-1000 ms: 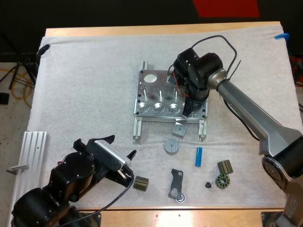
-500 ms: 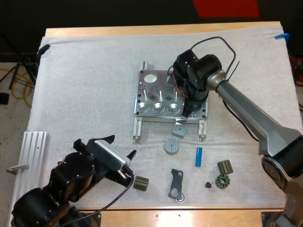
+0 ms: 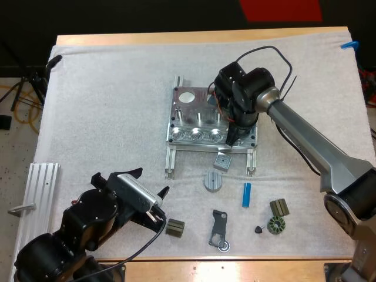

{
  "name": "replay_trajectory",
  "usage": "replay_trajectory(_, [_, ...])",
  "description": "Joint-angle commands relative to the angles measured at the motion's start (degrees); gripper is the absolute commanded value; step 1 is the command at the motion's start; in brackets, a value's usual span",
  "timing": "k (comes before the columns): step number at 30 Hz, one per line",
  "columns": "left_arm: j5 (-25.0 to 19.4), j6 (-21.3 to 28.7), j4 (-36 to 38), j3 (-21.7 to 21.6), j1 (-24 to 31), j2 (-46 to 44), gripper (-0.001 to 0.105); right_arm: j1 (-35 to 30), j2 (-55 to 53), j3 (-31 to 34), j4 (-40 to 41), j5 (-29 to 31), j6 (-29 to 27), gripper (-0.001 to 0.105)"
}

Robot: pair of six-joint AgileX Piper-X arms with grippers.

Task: Load cells from right to left

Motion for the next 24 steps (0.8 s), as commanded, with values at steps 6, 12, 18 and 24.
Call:
replay_trajectory(6, [0.0, 0.0, -1.0, -0.5, -0.2, -0.3, 0.064, 0.0, 1.2, 0.2, -0.3, -3.2, 1.5, 0.013])
replay_trajectory(12, [0.0, 0.0, -1.0, -0.5, -0.2, -0.3, 0.064, 0.2, 1.2, 0.2, 0.0, -5.3, 1.8, 0.013])
replay_trajectory(18, [0.0, 0.0, -1.0, -0.5, -0.2, -0.3, 0.064, 0.4, 1.2, 0.2, 0.0, -6.0, 2.5, 0.013])
replay_trajectory(24, [0.0, 0.0, -1.0, -0.5, -0.2, -0.3, 0.064, 0.4, 1.2, 0.2, -0.4, -5.8, 2.5, 0.013])
